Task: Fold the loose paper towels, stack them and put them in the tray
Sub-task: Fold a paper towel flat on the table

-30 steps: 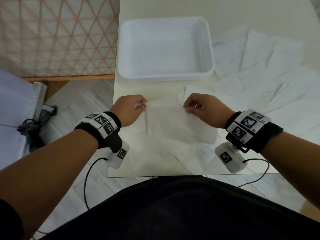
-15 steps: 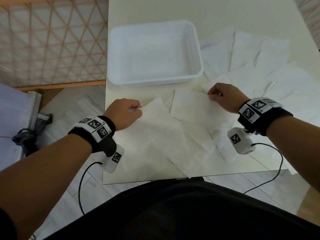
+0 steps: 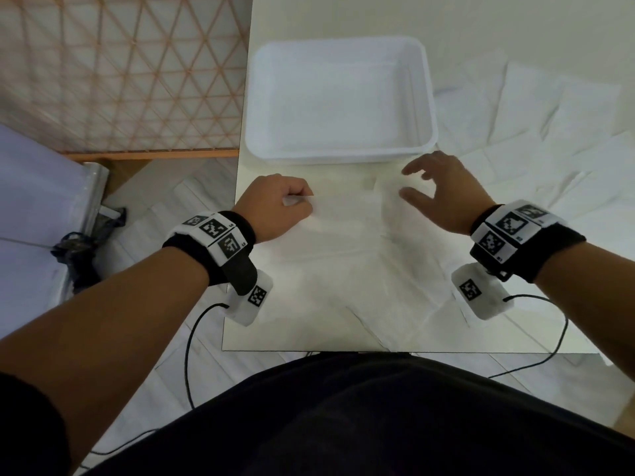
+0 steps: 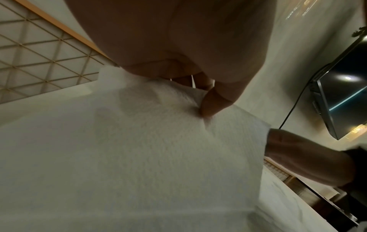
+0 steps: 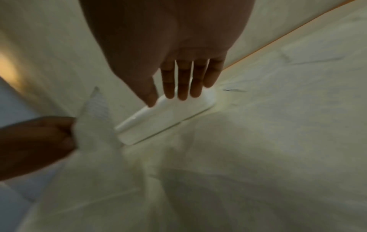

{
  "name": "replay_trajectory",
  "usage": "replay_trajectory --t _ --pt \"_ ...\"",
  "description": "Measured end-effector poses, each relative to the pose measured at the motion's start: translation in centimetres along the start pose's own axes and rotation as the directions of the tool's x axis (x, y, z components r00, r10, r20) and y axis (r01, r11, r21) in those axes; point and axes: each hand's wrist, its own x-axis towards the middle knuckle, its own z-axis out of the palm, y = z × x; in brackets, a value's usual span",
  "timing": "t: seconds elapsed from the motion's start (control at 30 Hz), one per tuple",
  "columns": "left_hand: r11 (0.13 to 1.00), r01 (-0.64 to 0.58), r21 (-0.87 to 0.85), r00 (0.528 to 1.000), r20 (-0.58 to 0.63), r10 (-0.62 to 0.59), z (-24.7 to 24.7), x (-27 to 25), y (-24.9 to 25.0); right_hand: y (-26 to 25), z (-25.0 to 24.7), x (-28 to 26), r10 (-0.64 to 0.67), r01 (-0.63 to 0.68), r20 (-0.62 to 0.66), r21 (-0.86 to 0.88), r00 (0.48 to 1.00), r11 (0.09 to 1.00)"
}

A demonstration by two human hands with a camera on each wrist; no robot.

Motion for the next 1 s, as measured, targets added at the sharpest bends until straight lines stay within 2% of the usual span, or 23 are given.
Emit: replay_trajectory --t 0.07,0.13,0.23,0.33,0.47,0.53,0.57,0.67,0.73,0.8,0.87,1.0 --pt "0.999 -0.027 -0.028 1.000 0.013 0.027 -0.1 0.2 0.4 -2.7 0.2 0.1 -0.061 0.039 0.107 0.194 0.992 0.980" --pt "0.996 -0.054 -0.069 0.998 0.016 0.055 -0.2 0.3 0.8 -4.9 0.5 0.1 -0.059 -0.021 0.237 0.321 0.970 0.947" --pt "0.994 -0.077 -0.081 0.997 0.011 0.078 -0.5 0.3 1.2 -5.9 1.3 0.2 -0.002 -0.123 0.348 0.337 0.938 0.934" --pt "0.994 -0.037 -0.102 0.999 -0.013 0.036 -1.0 -0.2 0.3 -5.2 1.7 -0.1 0.005 -0.115 0.306 0.342 0.952 0.933" --pt "0.991 0.121 -0.050 0.984 0.140 -0.113 -1.5 -2.0 -1.9 -3.5 1.7 -0.8 0.033 -0.161 0.283 0.442 0.959 0.882" --pt "0.991 0.133 0.033 0.973 0.186 -0.137 -1.1 -2.7 -3.0 -2.9 1.7 -0.8 0.077 -0.200 0.276 0.452 0.958 0.869" --pt "0.989 0.143 0.022 0.971 0.190 -0.145 -0.9 -3.1 -3.4 -2.7 1.7 -0.9 0.104 -0.226 0.276 0.462 0.956 0.857" --pt "0.961 0.211 -0.180 0.970 0.160 -0.183 -0.1 -3.8 -4.2 -2.7 2.1 -1.4 0.154 -0.288 0.312 0.444 0.937 0.849" --pt "0.921 0.217 -0.325 0.973 0.143 -0.179 0.3 -4.2 -4.2 -2.7 2.5 -2.0 0.155 -0.301 0.359 0.398 0.920 0.867" --pt "0.894 0.215 -0.393 0.976 0.120 -0.182 0.6 -4.7 -4.1 -2.4 2.9 -2.5 0.152 -0.293 0.378 0.348 0.913 0.891" --pt "0.879 0.231 -0.417 0.973 0.085 -0.215 0.8 -5.0 -4.0 -2.3 3.0 -2.8 0.165 -0.292 0.355 0.340 0.920 0.894" --pt "0.828 0.237 -0.508 0.964 0.018 -0.265 0.9 -5.7 -3.7 -2.4 2.8 -3.0 0.233 -0.333 0.262 0.456 0.937 0.826"
